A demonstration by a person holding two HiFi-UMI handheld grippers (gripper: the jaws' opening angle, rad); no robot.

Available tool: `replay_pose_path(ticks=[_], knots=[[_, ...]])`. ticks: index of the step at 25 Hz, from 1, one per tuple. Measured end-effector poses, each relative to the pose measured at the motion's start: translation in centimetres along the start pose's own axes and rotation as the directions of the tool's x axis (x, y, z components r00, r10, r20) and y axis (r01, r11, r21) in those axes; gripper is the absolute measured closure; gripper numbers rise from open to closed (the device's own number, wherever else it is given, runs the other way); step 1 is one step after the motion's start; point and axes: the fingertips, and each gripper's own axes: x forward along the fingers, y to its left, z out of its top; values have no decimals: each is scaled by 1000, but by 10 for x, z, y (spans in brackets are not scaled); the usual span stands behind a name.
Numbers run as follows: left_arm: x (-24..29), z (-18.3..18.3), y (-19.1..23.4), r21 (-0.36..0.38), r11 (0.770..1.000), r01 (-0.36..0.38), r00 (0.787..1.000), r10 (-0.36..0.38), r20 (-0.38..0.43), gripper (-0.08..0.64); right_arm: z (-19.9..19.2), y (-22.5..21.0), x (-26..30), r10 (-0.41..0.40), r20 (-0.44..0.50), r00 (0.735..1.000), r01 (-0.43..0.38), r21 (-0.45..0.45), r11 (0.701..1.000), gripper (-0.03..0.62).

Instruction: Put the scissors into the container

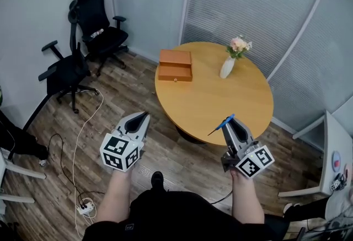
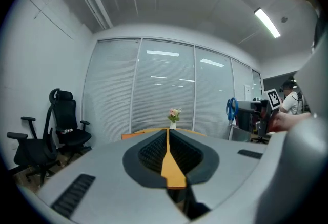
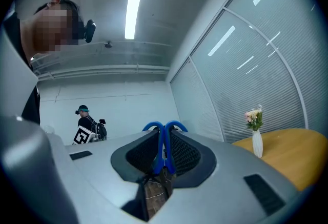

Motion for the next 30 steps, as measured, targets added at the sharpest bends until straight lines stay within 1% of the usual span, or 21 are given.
replay_pose_path(ticks=[3,7,12,16,23,30], knots=[[16,11,22,12,1000,23,1000,-23,10,534,5,-9,24,-20,12,1000,20,-7,1000,503],[29,21,58,14,999,36,999,-36,28,534,8,-12,60,-37,22,999,38,-29,999,503],[41,22,84,22,998,58,998,-58,28,534,6,-16,90,-56,31,998,57,-30,998,503],[56,15,100,0,998,69,998,-69,7,534,-3,-26,110,-59,18,998,59,-7,998,503],[93,11,120,-10,998,60,998,-61,-17,534,-12,-66,141,-55,11,998,55,30,998,503],[158,14,145,-4,999,32,998,-32,-55,534,-21,-136,191,-26,0,1000,26,73,997,503]])
